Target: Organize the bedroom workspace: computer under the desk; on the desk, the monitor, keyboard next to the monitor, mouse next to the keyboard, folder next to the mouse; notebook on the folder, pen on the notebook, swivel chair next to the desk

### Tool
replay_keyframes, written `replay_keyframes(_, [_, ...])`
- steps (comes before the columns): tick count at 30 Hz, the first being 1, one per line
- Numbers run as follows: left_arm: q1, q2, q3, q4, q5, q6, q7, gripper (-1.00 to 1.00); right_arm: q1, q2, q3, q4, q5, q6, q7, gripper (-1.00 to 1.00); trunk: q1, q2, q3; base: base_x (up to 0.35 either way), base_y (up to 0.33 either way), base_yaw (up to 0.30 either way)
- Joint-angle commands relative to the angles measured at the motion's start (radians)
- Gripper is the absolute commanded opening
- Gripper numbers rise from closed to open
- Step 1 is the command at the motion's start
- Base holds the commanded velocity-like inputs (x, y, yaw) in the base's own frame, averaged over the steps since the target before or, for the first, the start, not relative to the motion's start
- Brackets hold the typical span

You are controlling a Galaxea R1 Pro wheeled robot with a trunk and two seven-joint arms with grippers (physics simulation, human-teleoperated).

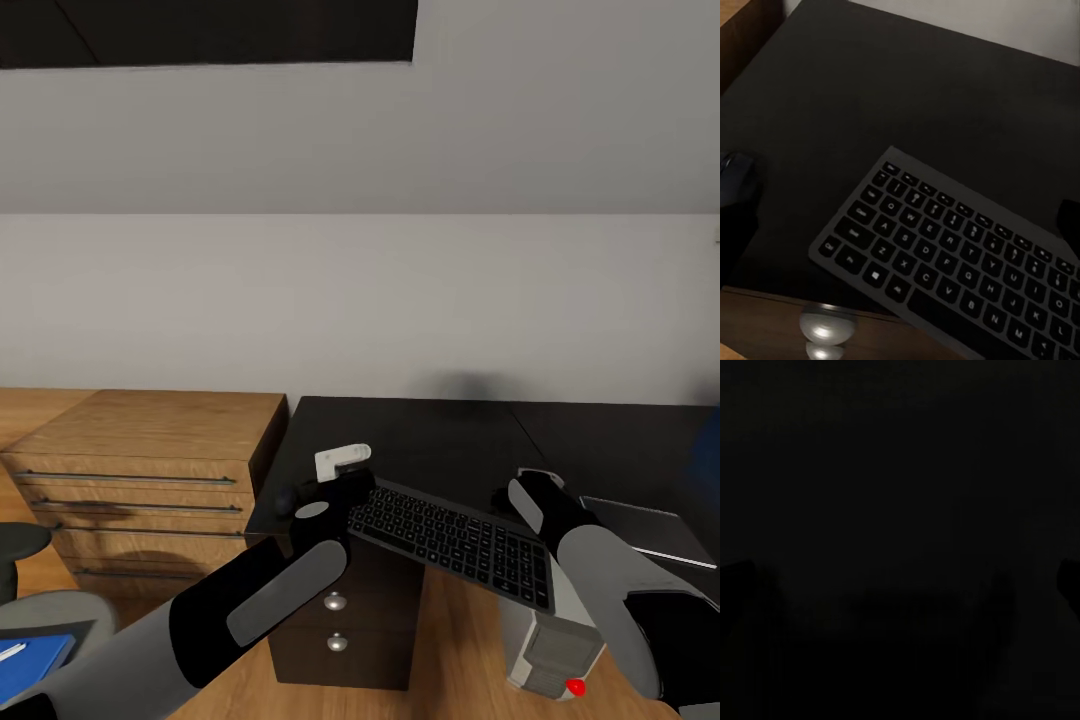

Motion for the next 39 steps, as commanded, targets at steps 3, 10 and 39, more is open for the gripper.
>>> replay_keyframes(3, [-0.001,0.0,-0.001,-0.001,0.001,0.01,0.006,1.0,0.0,-0.001,0.008,-0.002,-0.01,0.006,-0.007,1.0,0.0,-0.001,-0.001,-0.028,0.0,0.0])
replay_keyframes(10, [-0.001,0.0,-0.001,-0.001,0.001,0.01,0.005,1.0,0.0,-0.001,0.009,-0.001,-0.009,0.007,-0.009,1.0,0.0,-0.001,-0.001,-0.19,0.0,0.0])
replay_keyframes(39, [-0.001,0.0,-0.001,-0.002,0.001,0.01,0.005,1.0,0.0,-0.001,0.011,-0.016,-0.006,-0.019,-0.009,1.0,0.0,-0.001,-0.001,-0.039,0.0,0.0])
